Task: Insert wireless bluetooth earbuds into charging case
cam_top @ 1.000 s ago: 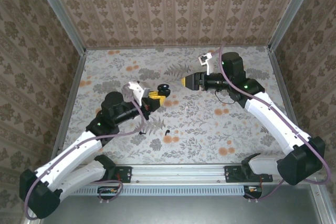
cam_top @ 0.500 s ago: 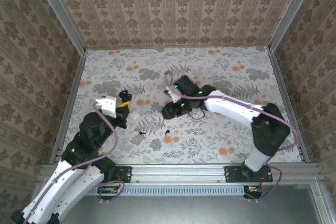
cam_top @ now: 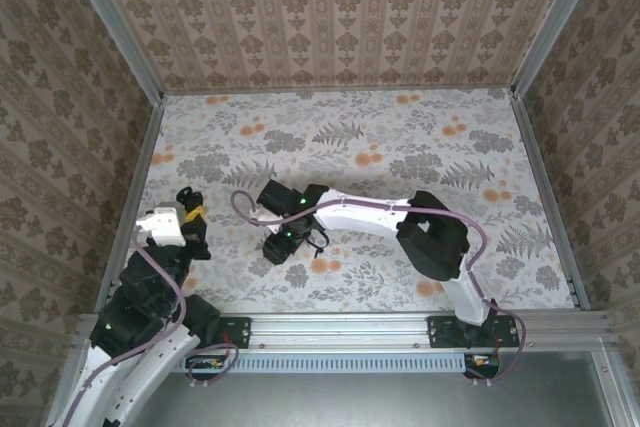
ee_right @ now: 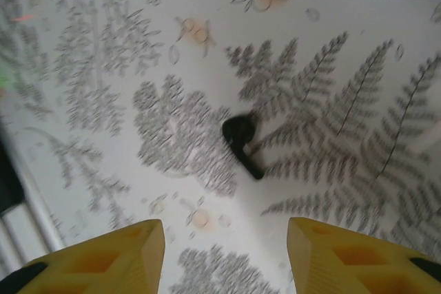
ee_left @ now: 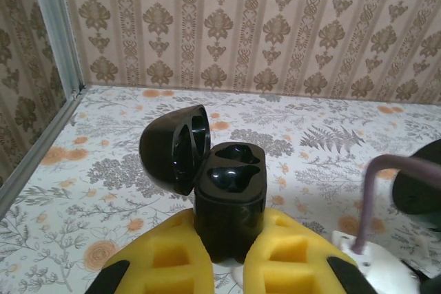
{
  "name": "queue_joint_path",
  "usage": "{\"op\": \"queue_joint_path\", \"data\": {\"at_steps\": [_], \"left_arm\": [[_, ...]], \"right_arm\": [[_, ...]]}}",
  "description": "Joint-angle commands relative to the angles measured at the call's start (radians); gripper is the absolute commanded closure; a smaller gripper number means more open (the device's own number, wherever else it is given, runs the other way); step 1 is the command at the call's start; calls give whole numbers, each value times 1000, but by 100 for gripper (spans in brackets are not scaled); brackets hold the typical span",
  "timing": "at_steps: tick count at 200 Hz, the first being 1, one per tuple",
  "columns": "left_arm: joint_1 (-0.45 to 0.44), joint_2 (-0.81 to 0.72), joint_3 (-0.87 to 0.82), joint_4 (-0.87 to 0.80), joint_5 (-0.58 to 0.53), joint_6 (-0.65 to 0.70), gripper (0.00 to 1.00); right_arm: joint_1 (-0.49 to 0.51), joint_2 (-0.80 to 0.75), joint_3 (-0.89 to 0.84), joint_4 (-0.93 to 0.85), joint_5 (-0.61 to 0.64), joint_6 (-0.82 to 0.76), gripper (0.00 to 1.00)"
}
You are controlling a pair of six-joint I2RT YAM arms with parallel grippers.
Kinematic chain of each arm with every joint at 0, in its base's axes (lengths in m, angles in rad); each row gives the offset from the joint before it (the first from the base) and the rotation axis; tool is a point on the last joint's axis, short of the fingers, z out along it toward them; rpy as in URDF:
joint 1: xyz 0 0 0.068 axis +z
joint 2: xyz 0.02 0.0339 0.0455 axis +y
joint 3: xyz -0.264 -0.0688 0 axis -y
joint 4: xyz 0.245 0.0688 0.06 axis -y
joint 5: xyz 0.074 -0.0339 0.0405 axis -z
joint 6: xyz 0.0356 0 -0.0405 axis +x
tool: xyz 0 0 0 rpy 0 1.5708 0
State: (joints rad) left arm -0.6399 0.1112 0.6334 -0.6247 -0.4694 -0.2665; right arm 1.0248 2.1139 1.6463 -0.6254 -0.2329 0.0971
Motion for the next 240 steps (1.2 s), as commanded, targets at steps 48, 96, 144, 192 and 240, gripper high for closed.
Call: {"op": "queue_joint_path", "data": {"at_steps": [48,96,144,192,240], "left_arm": [[5,-22,18,-38,-37,-13,100],[5,-21,22,-50,-36,-18,100],[5,-22,12,-40,-27,-26,100],[5,-19,-2,-26,-16,-34,100],[5,-15,-11,-21,7,-42,100]], "right_arm": [[45,167,202,-169,117,-103,50],[70,230,289,-219,134,-137,50],[74,278,347,-255,161,-139,52],[73,305,383,-291,193,-149,63],[72,301,400,-307,201,-135,79]]}}
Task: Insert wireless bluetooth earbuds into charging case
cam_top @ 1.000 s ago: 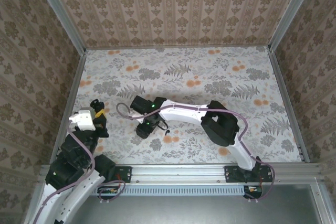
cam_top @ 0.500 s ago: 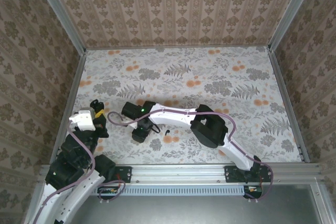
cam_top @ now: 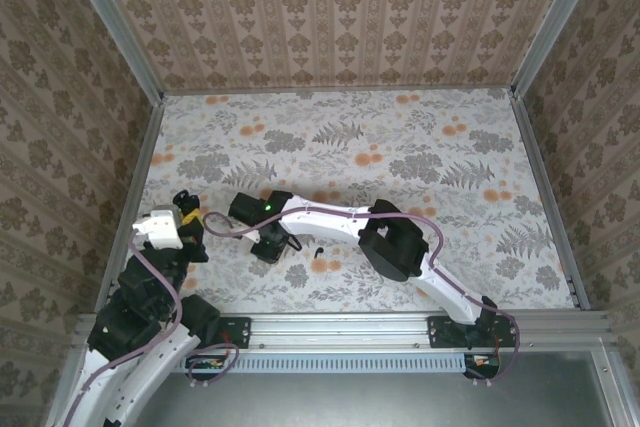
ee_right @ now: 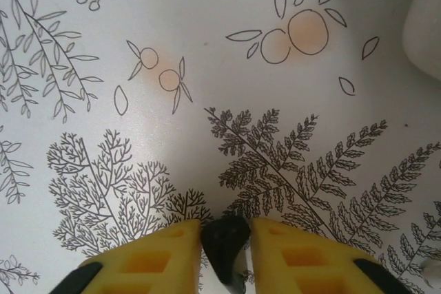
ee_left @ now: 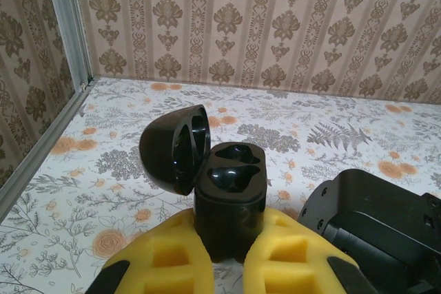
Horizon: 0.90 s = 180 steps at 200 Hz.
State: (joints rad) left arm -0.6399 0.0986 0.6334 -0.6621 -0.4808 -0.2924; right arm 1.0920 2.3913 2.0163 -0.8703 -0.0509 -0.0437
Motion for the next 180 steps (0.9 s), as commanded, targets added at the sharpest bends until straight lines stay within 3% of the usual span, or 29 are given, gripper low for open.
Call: {"op": "queue_joint_path", "data": {"at_steps": [1,45,86,152,180], "left_arm": [[5,0,-12,17,19,-16,100],[5,47,-11,42,85,-5,100],[5,124,-13,115,184,6,100],[5,236,-116,431,427,-40,100],[5,311,-142,567,534,-41,100]], "right_arm": [[5,23,31,-63,19,6,79],[-29,-33,6,-42,-1,75,83],[-135,-212,-187,110,-109,212,85],[-389,-621,-578,427,-311,443,85],[-423,-748,-641,485,-361,442,84]]}}
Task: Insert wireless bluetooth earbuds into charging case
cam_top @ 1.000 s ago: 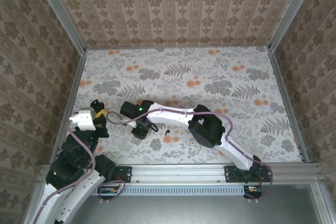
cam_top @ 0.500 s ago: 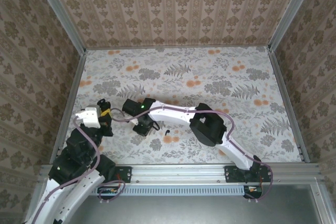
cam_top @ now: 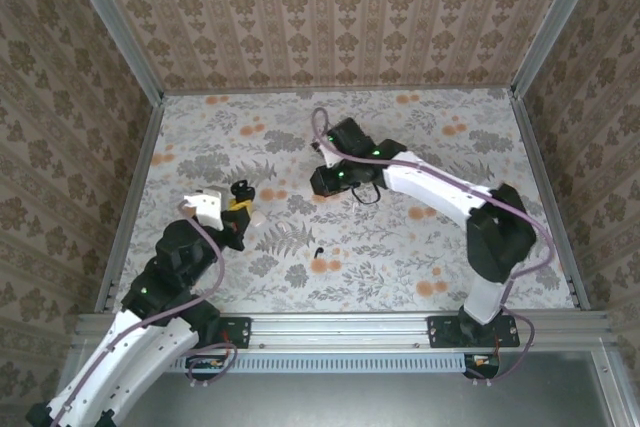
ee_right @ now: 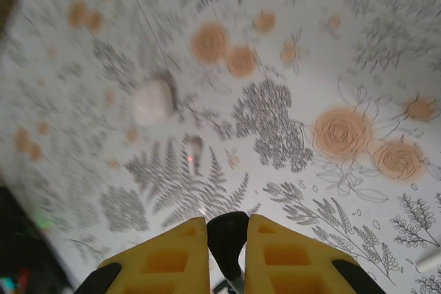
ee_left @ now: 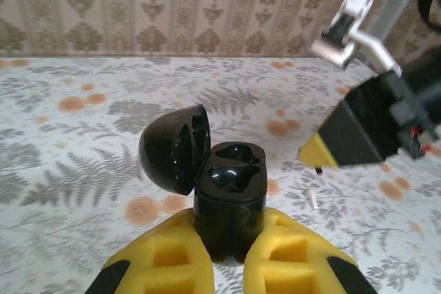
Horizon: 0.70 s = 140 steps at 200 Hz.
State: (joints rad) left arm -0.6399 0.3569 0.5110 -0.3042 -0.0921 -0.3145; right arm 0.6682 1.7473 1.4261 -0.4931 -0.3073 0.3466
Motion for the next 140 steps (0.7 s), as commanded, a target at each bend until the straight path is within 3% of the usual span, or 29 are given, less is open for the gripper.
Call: {"op": "queue_joint_path", "data": {"at_steps": [1,53,140], "left_arm": [[5,56,-21,216,150,-19,100],[2,212,-58,464,305,-67,100],[-110,523,25,650,349,2,100]], "right_arm": [[1,-108,-50,109,-106,51,84],[2,-284,-125,243,-194,51,84],[2,-473,-194,279,-186,-22,82]]}}
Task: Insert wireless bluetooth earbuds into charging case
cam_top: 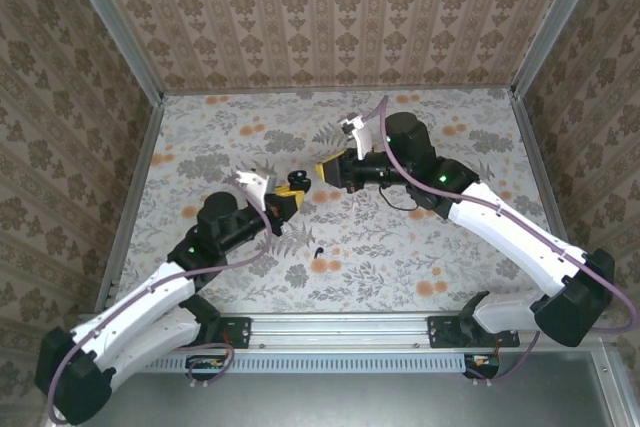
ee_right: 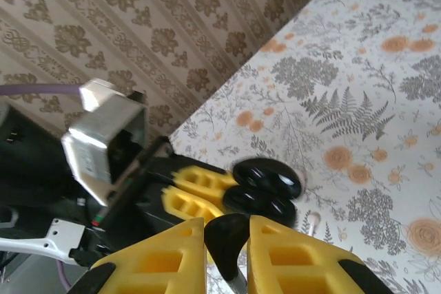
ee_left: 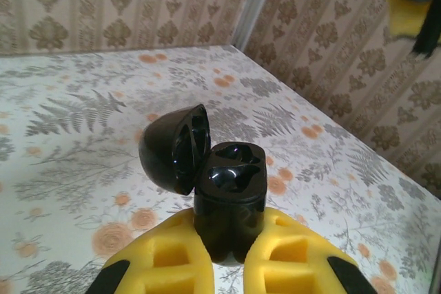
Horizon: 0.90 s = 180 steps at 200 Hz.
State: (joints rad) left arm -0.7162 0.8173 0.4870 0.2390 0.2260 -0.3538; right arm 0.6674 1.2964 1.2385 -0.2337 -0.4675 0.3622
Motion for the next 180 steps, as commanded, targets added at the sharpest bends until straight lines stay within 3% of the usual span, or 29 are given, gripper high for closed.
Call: {"op": "queue_joint_path", "data": {"at_steps": [1,59,180], "left_arm": [[-36,66,49,112,33,41,100],[-95,213,47,291,74,37,100],[-116,261,-10,517,152,31,100]], "right_arm": [[3,-22,-5,18,-26,-40,82],[3,-85,-17,-9,-17,-36,81],[3,-109,-75,115,-59,18,81]]}}
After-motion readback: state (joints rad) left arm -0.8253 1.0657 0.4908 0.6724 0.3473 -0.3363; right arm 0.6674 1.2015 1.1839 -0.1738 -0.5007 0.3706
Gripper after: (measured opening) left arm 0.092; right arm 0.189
